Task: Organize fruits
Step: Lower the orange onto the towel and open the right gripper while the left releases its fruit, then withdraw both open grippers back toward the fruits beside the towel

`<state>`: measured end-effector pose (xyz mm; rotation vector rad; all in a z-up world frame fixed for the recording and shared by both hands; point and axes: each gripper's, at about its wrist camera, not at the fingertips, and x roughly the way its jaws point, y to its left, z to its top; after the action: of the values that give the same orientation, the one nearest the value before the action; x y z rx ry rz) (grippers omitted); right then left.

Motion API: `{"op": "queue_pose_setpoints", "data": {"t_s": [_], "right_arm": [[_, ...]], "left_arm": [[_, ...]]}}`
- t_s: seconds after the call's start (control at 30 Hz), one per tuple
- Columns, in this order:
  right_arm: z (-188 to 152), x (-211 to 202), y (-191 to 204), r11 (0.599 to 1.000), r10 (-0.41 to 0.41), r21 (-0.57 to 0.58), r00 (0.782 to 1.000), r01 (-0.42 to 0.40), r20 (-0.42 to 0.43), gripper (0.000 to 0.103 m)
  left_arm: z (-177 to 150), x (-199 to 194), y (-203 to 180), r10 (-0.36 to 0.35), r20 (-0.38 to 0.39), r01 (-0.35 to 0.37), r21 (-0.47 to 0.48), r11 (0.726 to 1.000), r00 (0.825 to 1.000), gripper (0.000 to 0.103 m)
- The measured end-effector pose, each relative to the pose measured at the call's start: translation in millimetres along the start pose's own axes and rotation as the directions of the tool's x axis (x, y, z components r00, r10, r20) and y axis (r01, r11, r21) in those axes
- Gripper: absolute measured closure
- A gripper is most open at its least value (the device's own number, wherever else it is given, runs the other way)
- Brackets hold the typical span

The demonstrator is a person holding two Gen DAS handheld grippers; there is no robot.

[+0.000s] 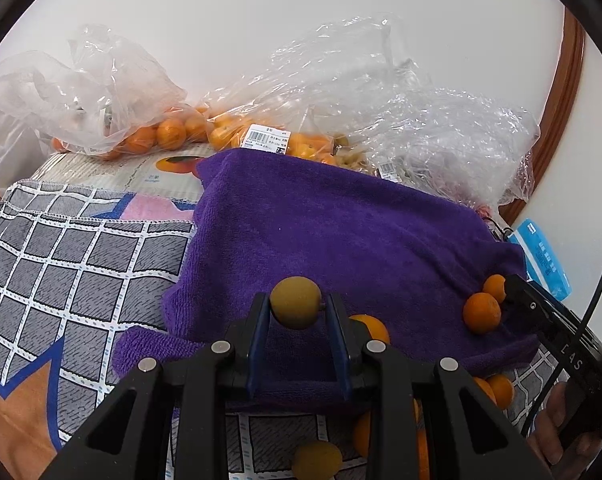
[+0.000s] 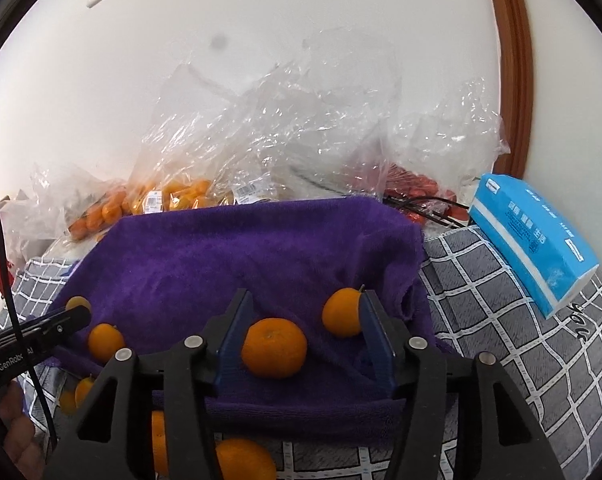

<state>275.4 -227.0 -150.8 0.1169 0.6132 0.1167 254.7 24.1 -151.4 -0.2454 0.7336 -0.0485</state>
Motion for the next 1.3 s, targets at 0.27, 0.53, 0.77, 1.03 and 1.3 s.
{"op": "queue_pose_setpoints", "data": {"t_s": [0.27, 0.53, 0.77, 1.03, 1.3], "right_arm": [[0, 0, -1, 1.0, -0.022, 0.015, 1.0, 0.022, 0.0, 0.048], [0, -5, -3, 0.999, -0.026, 0.02, 1.0, 0.025, 0.016, 0.048], [-2, -15, 13, 0.998, -0.043, -0.05, 0.999, 0.042, -0.016, 0.048], [-23, -46, 30, 0.999, -0.012, -0.042, 0.999, 0.01, -0.048, 0.048], [-45, -71, 24, 0.998, -0.014, 0.053, 0.997, 0.018, -0.074, 0.048]], "left_arm": [[0, -4, -1, -0.004, 0.012, 0.004, -0.005, 1.0, 1.0, 0.071], [-1, -10, -2, -0.013, 0.018, 0.014, -0.011, 1.0, 1.0, 0.07], [-4, -23, -7, 0.0, 0.058, 0.0, 0.005, 1.0, 0.998, 0.07], [-5, -48, -14, -0.004, 0.027, 0.002, 0.058, 0.998, 1.0, 0.064], [-27, -76, 10, 0.047, 0.0, -0.047, 0.054, 0.997, 0.999, 0.064]]}}
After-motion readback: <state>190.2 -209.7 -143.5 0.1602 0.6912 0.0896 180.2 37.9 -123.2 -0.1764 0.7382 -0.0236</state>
